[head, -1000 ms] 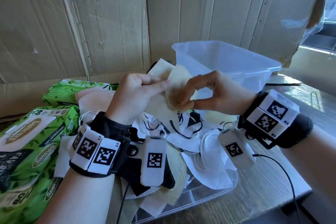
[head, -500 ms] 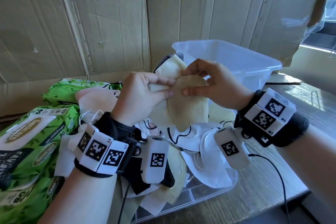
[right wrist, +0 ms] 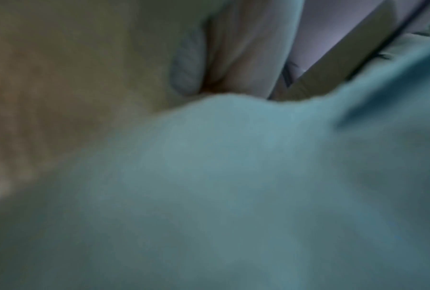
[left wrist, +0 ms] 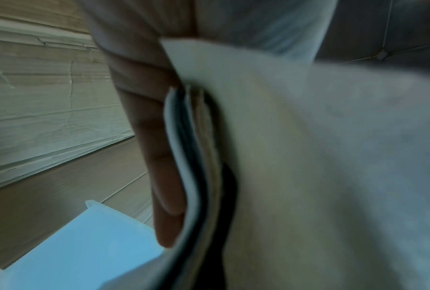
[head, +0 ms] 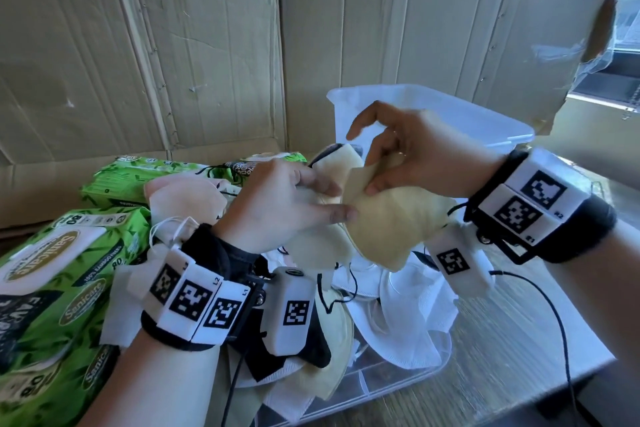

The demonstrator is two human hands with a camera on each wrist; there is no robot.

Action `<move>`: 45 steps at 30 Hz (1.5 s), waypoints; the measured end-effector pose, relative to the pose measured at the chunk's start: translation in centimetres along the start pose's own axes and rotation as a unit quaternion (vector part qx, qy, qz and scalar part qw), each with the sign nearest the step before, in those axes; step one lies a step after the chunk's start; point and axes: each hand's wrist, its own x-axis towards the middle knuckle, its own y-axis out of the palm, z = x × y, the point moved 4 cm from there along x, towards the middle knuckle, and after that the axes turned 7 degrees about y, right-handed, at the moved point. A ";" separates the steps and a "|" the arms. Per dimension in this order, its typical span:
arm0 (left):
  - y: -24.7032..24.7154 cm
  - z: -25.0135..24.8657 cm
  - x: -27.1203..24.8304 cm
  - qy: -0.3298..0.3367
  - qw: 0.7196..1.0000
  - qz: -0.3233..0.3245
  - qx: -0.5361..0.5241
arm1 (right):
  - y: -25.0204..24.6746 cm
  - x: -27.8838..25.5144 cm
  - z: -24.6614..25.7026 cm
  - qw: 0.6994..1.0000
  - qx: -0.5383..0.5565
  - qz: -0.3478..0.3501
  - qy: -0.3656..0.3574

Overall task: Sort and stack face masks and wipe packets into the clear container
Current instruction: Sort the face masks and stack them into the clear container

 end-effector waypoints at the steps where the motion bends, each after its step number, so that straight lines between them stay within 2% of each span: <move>1: 0.3 0.0 0.0 0.006 1.000 0.012 0.003 | 0.3 0.2 0.3 0.999 -0.043 0.009 -0.003; 4: 0.8 0.1 0.1 0.021 0.999 0.026 0.000 | 1.3 0.5 1.1 0.994 -0.104 0.020 -0.034; 10: 0.8 0.4 0.3 0.054 0.998 -0.001 -0.017 | 1.4 0.4 0.4 0.994 -0.076 -0.044 -0.071; 15: 1.4 0.3 0.4 0.076 0.997 -0.021 -0.012 | 1.2 0.5 -0.7 0.991 -0.083 -0.059 -0.086; 19: 2.1 0.6 0.5 0.065 0.997 -0.027 -0.009 | 1.0 1.0 -1.3 0.993 -0.088 -0.039 -0.073; 23: 2.5 1.1 0.6 0.040 0.997 -0.029 -0.053 | 1.1 1.7 -1.5 0.992 -0.109 -0.014 -0.062; 29: 1.9 1.5 0.7 0.029 0.995 -0.014 -0.092 | 0.9 1.8 -1.7 0.991 -0.089 -0.054 -0.084; 33: 1.3 1.2 0.7 0.040 0.995 -0.012 -0.094 | 0.4 0.8 -2.6 0.989 -0.068 -0.112 -0.073; 37: 1.0 1.5 0.8 0.017 0.998 -0.011 -0.059 | -1.3 -0.6 -3.4 0.986 -0.033 -0.163 -0.003; 39: 1.2 1.6 0.6 -0.014 0.997 -0.009 -0.070 | -2.5 -1.5 -3.4 0.965 -0.021 -0.260 0.030; 42: 1.3 2.0 0.7 -0.033 0.998 -0.031 -0.047 | -3.6 -3.2 -2.4 0.902 -0.021 -0.430 0.030; 44: 1.2 1.8 0.6 -0.038 0.995 -0.044 -0.079 | -3.0 -3.9 -1.3 0.887 -0.030 -0.460 0.008; 45: 1.3 1.6 0.6 -0.040 0.993 -0.052 -0.102 | -2.3 -3.9 -0.9 0.893 -0.033 -0.449 -0.001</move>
